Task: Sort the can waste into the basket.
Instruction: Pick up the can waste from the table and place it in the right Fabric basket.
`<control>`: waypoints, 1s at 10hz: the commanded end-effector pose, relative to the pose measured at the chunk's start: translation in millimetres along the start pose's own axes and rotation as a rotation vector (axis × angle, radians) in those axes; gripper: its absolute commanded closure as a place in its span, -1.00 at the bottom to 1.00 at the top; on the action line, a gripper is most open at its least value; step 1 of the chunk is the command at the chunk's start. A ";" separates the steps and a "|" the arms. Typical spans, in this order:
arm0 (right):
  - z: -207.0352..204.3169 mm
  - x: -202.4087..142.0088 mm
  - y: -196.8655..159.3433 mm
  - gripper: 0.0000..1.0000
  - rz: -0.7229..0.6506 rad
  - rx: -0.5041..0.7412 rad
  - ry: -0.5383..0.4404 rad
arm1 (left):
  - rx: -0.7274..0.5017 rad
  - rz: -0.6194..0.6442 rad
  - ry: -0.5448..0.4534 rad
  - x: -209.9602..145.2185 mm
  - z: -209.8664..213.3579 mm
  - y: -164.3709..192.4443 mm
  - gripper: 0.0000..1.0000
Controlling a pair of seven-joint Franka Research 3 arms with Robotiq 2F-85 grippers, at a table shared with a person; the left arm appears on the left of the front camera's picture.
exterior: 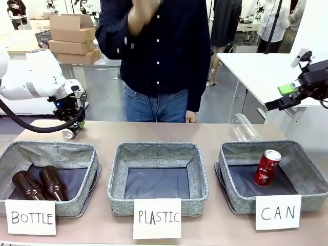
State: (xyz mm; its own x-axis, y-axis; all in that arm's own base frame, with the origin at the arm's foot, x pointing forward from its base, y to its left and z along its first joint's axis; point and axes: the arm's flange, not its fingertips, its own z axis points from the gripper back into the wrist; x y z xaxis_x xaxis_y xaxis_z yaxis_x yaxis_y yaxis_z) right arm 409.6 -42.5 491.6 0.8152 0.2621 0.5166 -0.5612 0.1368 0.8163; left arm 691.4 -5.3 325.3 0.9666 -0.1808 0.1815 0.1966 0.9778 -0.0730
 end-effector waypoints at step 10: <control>-0.4 0.9 1.6 -1.00 -0.001 -0.014 -0.003 | -0.513 -0.329 -0.217 -196.9 193.4 -18.4 1.00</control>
State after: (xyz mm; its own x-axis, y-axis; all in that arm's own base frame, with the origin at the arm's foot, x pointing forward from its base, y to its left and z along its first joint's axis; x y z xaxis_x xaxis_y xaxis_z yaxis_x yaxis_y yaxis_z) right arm 409.6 -42.9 492.1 0.8147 0.2615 0.5175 -0.5622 0.1379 0.8154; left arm 525.6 23.3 492.0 0.8518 -0.2666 0.4509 0.4474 0.8179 -0.3617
